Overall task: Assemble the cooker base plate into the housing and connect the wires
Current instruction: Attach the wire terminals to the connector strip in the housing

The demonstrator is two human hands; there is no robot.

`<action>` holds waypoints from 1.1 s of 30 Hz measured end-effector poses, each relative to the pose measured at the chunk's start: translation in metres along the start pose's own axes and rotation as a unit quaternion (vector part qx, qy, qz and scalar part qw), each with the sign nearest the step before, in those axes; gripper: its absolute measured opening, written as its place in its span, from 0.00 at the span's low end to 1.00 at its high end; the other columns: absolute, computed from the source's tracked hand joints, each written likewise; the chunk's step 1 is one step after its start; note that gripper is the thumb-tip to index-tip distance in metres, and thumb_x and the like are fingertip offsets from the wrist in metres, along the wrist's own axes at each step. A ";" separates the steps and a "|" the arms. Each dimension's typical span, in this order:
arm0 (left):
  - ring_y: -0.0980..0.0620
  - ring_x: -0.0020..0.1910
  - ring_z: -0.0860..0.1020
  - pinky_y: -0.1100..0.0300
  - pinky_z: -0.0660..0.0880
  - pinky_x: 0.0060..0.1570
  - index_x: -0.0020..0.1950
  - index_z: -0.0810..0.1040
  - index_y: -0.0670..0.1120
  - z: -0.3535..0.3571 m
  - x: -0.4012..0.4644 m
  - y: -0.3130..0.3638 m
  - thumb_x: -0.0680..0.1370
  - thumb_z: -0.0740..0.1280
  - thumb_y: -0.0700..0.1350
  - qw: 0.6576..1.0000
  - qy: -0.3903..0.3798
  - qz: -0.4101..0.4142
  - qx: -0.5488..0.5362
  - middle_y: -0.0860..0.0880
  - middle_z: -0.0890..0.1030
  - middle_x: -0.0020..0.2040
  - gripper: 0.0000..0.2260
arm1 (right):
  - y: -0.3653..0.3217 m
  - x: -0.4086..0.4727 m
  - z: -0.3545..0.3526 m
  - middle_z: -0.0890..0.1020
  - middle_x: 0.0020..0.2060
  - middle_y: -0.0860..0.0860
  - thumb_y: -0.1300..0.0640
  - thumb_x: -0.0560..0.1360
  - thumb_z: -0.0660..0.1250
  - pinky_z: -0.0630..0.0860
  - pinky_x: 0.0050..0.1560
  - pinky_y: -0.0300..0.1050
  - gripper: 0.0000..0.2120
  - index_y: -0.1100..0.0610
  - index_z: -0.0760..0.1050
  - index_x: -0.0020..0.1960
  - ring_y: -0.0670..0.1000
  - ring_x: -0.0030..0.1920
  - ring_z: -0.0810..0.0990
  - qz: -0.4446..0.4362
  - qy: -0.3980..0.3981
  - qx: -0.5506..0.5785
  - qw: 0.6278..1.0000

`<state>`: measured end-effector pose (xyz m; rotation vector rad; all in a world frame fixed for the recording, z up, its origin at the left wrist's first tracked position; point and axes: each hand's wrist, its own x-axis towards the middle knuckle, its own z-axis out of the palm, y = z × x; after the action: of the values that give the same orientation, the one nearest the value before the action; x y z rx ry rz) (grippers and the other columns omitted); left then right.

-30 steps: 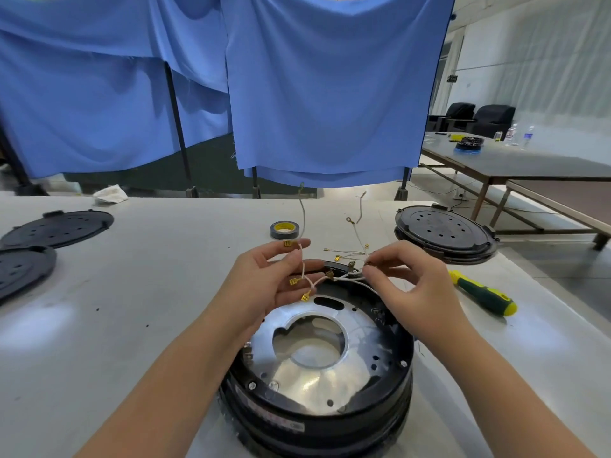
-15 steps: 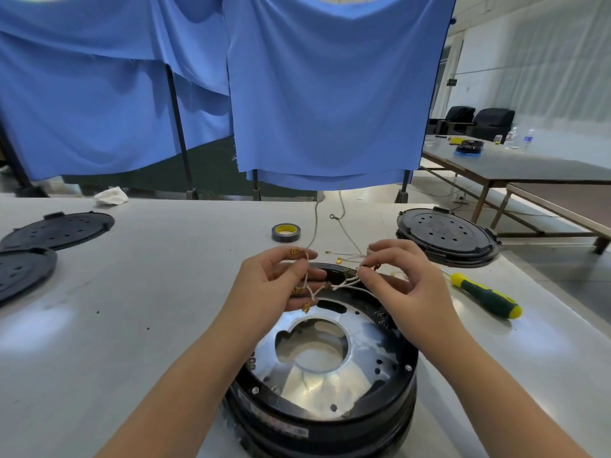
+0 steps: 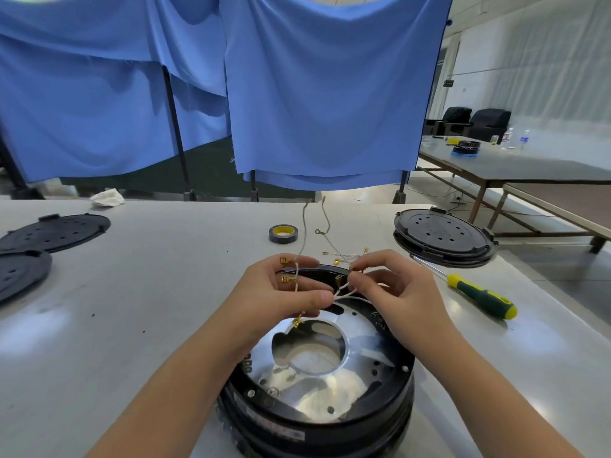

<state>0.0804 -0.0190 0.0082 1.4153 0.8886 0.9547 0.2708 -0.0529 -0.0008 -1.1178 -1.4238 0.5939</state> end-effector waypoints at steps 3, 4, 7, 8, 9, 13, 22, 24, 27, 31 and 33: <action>0.50 0.43 0.85 0.61 0.80 0.41 0.57 0.77 0.47 0.002 0.000 0.000 0.69 0.76 0.34 0.999 0.001 -0.001 0.032 0.46 0.86 0.43 0.19 | -0.002 0.001 0.000 0.84 0.40 0.46 0.64 0.70 0.74 0.78 0.41 0.36 0.10 0.49 0.82 0.41 0.47 0.40 0.84 -0.011 0.000 0.004 1.000; 0.50 0.43 0.85 0.61 0.80 0.40 0.56 0.77 0.47 0.002 -0.001 0.000 0.70 0.75 0.34 0.999 0.000 0.001 0.039 0.46 0.86 0.43 0.18 | -0.002 0.001 0.000 0.84 0.41 0.46 0.64 0.69 0.75 0.79 0.42 0.37 0.10 0.48 0.82 0.41 0.47 0.40 0.84 -0.012 -0.002 0.004 1.000; 0.51 0.42 0.85 0.62 0.79 0.39 0.55 0.78 0.46 0.003 -0.001 0.001 0.70 0.73 0.32 0.999 0.010 0.010 0.040 0.45 0.86 0.41 0.16 | -0.003 0.000 -0.001 0.85 0.42 0.47 0.63 0.72 0.72 0.81 0.46 0.41 0.13 0.45 0.82 0.47 0.47 0.43 0.85 -0.010 -0.014 0.003 1.000; 0.51 0.42 0.85 0.63 0.79 0.38 0.55 0.78 0.45 0.003 -0.001 0.001 0.71 0.73 0.32 0.999 0.018 0.012 0.035 0.45 0.86 0.41 0.16 | -0.003 0.000 -0.001 0.85 0.44 0.47 0.64 0.74 0.69 0.81 0.48 0.42 0.14 0.44 0.81 0.51 0.48 0.44 0.85 -0.011 -0.021 0.011 1.000; 0.50 0.41 0.85 0.63 0.79 0.37 0.55 0.78 0.45 0.003 -0.001 0.001 0.71 0.73 0.32 0.999 0.028 0.013 0.030 0.45 0.86 0.41 0.16 | -0.003 -0.001 -0.002 0.85 0.45 0.49 0.65 0.77 0.65 0.81 0.49 0.43 0.17 0.44 0.80 0.55 0.50 0.46 0.85 -0.009 -0.029 0.029 0.999; 0.49 0.40 0.85 0.63 0.79 0.38 0.54 0.78 0.44 0.002 0.000 0.002 0.71 0.72 0.31 0.999 0.047 0.019 0.008 0.45 0.86 0.40 0.15 | -0.005 0.001 -0.006 0.86 0.46 0.50 0.69 0.79 0.60 0.80 0.50 0.39 0.20 0.47 0.77 0.59 0.50 0.47 0.85 0.013 -0.039 0.057 0.997; 0.51 0.39 0.85 0.65 0.79 0.36 0.53 0.79 0.42 0.002 -0.003 0.004 0.71 0.72 0.30 0.999 0.014 0.020 -0.033 0.43 0.86 0.42 0.14 | -0.003 0.008 -0.016 0.86 0.39 0.56 0.64 0.69 0.73 0.80 0.40 0.38 0.05 0.55 0.84 0.41 0.51 0.36 0.84 0.166 -0.019 0.192 0.967; 0.50 0.39 0.85 0.64 0.79 0.36 0.53 0.79 0.42 0.002 -0.003 0.003 0.71 0.72 0.31 0.999 0.000 0.017 -0.028 0.43 0.86 0.42 0.13 | -0.003 0.008 -0.016 0.85 0.36 0.55 0.60 0.63 0.74 0.80 0.39 0.38 0.04 0.54 0.84 0.38 0.50 0.34 0.84 0.164 -0.020 0.193 0.967; 0.50 0.40 0.85 0.62 0.79 0.37 0.54 0.79 0.42 0.001 -0.001 0.003 0.72 0.72 0.30 0.999 -0.018 0.005 -0.027 0.43 0.86 0.43 0.13 | -0.004 0.009 -0.017 0.85 0.36 0.55 0.59 0.61 0.73 0.80 0.38 0.38 0.05 0.55 0.84 0.37 0.50 0.33 0.83 0.173 -0.028 0.205 0.963; 0.51 0.40 0.84 0.63 0.78 0.37 0.54 0.79 0.44 0.000 0.000 0.001 0.69 0.74 0.31 0.999 -0.046 -0.015 -0.002 0.45 0.86 0.44 0.16 | -0.008 0.008 -0.021 0.86 0.38 0.55 0.57 0.62 0.73 0.79 0.35 0.37 0.07 0.55 0.84 0.40 0.49 0.31 0.82 0.195 -0.065 0.182 0.961; 0.52 0.40 0.83 0.62 0.77 0.36 0.54 0.79 0.46 0.001 0.000 0.000 0.64 0.74 0.36 0.998 -0.059 -0.024 0.019 0.45 0.86 0.44 0.19 | -0.011 0.006 -0.021 0.85 0.38 0.55 0.59 0.66 0.73 0.78 0.32 0.37 0.06 0.56 0.83 0.43 0.48 0.27 0.79 0.201 -0.079 0.152 0.965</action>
<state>0.0810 -0.0193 0.0084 1.4600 0.8519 0.8128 0.2885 -0.0572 0.0160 -1.1328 -1.1890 1.1728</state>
